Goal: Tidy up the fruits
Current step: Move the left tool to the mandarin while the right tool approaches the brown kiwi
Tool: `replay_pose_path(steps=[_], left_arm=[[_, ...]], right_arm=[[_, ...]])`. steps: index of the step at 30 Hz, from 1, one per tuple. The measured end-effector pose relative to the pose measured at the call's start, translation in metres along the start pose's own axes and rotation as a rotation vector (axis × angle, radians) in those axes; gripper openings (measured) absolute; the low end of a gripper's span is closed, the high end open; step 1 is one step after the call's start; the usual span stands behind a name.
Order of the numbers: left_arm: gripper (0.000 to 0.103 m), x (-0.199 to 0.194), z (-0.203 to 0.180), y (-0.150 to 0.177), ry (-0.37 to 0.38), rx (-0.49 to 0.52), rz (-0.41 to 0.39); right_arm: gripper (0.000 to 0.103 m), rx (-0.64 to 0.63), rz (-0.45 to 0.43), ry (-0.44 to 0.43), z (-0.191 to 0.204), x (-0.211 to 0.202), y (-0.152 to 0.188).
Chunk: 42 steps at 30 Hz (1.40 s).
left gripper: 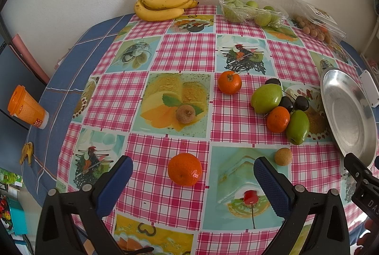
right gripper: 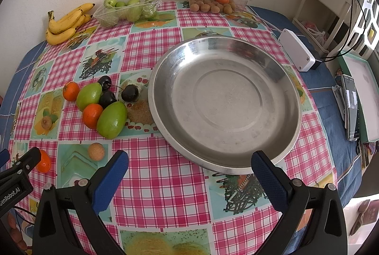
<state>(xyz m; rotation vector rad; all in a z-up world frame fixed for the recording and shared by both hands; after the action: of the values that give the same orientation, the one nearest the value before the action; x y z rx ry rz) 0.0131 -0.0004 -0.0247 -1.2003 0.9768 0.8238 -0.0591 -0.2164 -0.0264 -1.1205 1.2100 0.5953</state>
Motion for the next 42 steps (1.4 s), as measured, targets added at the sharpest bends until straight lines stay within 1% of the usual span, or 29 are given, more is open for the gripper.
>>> replay_pose_path(steps=[8,9,11,12,15,19,22,27,30,37,42], left_arm=[[0.103,-0.001,0.006,0.001,0.004,-0.017,-0.002],[0.103,-0.001,0.009,0.000,0.004,-0.027,-0.002],[0.103,0.001,0.015,-0.001,0.003,-0.053,0.001],[0.103,0.002,0.019,-0.001,0.003,-0.064,0.005],[0.103,0.006,0.024,-0.001,0.011,-0.097,0.023],[0.103,0.014,0.032,-0.001,0.032,-0.136,0.046],[0.103,0.024,0.034,0.001,0.040,-0.149,0.080],[0.102,0.040,0.033,0.004,0.081,-0.170,0.145],[0.102,0.047,0.035,0.005,0.093,-0.188,0.168],[0.102,0.054,0.039,0.006,0.091,-0.211,0.188],[0.102,0.059,0.040,0.006,0.104,-0.225,0.196]], right_arm=[[0.103,-0.008,-0.002,-0.011,0.003,-0.001,-0.001],[0.103,-0.010,-0.002,-0.028,0.005,0.000,-0.001],[0.103,-0.017,0.006,-0.096,0.011,0.001,0.000],[0.103,-0.023,0.012,-0.116,0.016,0.002,0.001],[0.103,-0.061,0.036,-0.207,0.034,0.005,0.001],[0.103,-0.084,0.055,-0.289,0.053,0.009,0.000],[0.103,-0.106,0.067,-0.290,0.065,0.013,-0.002],[0.103,-0.119,0.111,-0.300,0.077,0.027,0.000],[0.103,-0.129,0.131,-0.301,0.080,0.035,0.001],[0.103,-0.145,0.159,-0.308,0.088,0.047,0.002],[0.103,-0.144,0.151,-0.302,0.091,0.050,-0.001]])
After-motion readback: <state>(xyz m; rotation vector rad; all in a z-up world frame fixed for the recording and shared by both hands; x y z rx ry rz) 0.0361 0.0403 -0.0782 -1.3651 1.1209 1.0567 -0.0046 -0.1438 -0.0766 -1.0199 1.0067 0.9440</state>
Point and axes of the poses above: each gripper's, at about its wrist camera, not at the fingertips, and x roughly the way its jaws point, z to its left, y to its underside, the point moved 3 cm from there along x, roughly the way its jaws point, and after that the axes turned 5 degrees about z, right-handed, at the moved point
